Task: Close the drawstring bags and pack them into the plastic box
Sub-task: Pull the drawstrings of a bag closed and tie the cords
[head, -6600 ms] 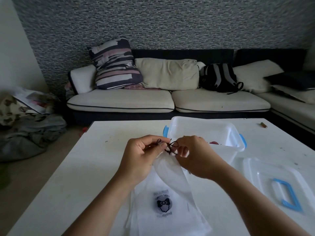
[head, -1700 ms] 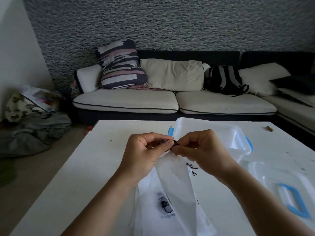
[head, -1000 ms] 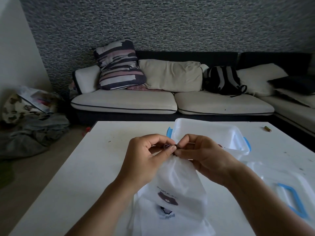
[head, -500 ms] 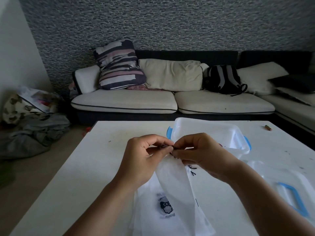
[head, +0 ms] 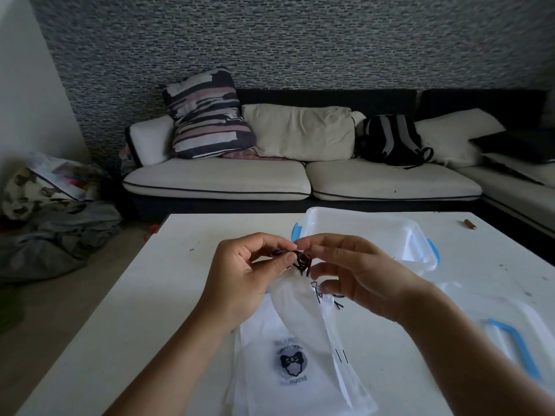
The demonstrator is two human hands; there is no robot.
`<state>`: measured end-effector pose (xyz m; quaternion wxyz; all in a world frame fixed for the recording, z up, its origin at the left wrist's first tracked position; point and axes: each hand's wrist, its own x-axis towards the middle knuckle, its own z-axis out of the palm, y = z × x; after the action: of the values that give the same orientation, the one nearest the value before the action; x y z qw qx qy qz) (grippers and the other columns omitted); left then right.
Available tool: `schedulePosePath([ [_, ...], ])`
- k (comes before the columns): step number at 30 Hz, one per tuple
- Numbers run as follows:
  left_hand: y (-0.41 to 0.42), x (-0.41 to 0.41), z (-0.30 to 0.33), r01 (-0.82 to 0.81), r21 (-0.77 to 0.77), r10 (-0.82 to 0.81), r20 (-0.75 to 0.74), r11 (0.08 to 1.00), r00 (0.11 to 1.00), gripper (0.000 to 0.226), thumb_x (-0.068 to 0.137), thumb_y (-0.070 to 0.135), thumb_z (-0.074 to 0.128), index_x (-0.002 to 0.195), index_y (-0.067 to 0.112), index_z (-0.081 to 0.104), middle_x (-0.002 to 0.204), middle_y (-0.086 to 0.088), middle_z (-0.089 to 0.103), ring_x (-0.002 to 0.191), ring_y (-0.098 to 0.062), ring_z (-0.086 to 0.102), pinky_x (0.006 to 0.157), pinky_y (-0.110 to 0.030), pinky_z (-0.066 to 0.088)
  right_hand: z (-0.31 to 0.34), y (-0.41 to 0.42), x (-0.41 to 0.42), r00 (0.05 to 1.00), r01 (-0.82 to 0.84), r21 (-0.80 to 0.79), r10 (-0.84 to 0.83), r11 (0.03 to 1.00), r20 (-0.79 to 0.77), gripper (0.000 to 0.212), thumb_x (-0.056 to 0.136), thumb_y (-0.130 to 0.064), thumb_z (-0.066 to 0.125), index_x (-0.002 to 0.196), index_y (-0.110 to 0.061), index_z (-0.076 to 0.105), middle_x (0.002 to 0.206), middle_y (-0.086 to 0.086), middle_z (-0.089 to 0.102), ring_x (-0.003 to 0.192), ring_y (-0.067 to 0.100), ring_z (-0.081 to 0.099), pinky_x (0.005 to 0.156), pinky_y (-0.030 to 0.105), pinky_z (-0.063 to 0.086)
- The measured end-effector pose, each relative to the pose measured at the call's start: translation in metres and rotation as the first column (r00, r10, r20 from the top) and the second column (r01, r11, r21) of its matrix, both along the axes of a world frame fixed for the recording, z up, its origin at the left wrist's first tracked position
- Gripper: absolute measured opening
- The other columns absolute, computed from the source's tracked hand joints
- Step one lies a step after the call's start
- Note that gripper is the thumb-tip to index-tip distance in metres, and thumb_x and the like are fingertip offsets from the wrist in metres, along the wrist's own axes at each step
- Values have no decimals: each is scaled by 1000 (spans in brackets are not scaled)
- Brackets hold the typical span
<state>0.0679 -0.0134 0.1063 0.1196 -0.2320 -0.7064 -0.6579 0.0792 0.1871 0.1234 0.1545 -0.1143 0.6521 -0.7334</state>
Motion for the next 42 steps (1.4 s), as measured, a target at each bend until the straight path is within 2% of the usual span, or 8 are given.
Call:
schedulePosePath([
  [12, 1, -1, 1, -12, -11, 12, -5, 1000, 1000, 13, 82, -1, 75, 85, 12, 77, 81, 0, 77, 78, -16, 73, 73, -21, 56, 5, -6, 1, 957, 213, 222, -159, 951, -241, 20, 62, -26, 88, 73, -14, 76, 72, 11, 63, 68, 24, 47, 65, 34, 40],
  [16, 2, 1, 1, -16, -31, 16, -13, 999, 1000, 13, 82, -1, 75, 87, 11, 78, 81, 1, 77, 78, -13, 73, 71, -17, 55, 4, -10, 2, 954, 205, 226, -143, 952, -265, 6, 75, -14, 82, 72, -13, 77, 67, 10, 63, 63, 22, 43, 60, 29, 37],
  [21, 3, 1, 2, -3, -36, 3, -1, 999, 1000, 14, 83, -2, 74, 87, 11, 78, 81, 3, 77, 77, -9, 72, 70, -13, 53, 3, -14, 2, 933, 255, 218, -180, 942, -312, 22, 65, -21, 86, 81, -14, 74, 74, 15, 69, 61, 21, 48, 58, 31, 36],
  [26, 1, 2, 3, 32, 22, -33, 78, 999, 996, 13, 81, 0, 75, 87, 11, 79, 82, -2, 78, 78, -14, 74, 71, -17, 55, 5, -16, 5, 902, 271, 299, -132, 915, -412, 9, 76, -9, 83, 80, -16, 79, 70, 0, 75, 55, 4, 57, 56, 14, 43],
  [31, 1, 4, 5, 36, 53, -43, 128, 998, 991, 14, 78, 1, 77, 84, 12, 79, 81, -1, 78, 78, -11, 74, 70, -15, 54, 4, -14, 5, 867, 351, 407, -129, 843, -482, 7, 76, -21, 85, 73, -19, 78, 73, 4, 75, 69, 30, 69, 66, 39, 56],
  [33, 0, 3, 5, 12, -27, -10, 74, 1000, 997, 16, 78, 1, 78, 84, 16, 80, 79, 4, 78, 78, -9, 74, 70, -14, 53, 4, -13, 5, 851, 370, 427, -117, 825, -512, 11, 78, -16, 84, 71, -15, 75, 69, -3, 74, 60, 18, 67, 59, 32, 55],
  [36, 0, 2, 4, -13, -120, 14, 14, 993, 1000, 17, 79, 2, 79, 84, 19, 80, 79, 7, 77, 78, -8, 73, 71, -15, 53, 3, -18, 6, 768, 479, 444, -117, 757, -630, 20, 77, -8, 82, 67, -13, 65, 65, -11, 65, 49, 3, 54, 50, 12, 38],
  [42, 3, 3, 5, -7, -153, 9, 8, 988, 1000, 15, 82, 2, 77, 88, 15, 80, 80, 6, 77, 79, -9, 74, 71, -15, 53, -7, -26, 3, 628, 608, 389, -120, 692, -769, 26, 76, 0, 73, 77, -17, 54, 71, -6, 67, 60, 10, 56, 53, 21, 46],
])
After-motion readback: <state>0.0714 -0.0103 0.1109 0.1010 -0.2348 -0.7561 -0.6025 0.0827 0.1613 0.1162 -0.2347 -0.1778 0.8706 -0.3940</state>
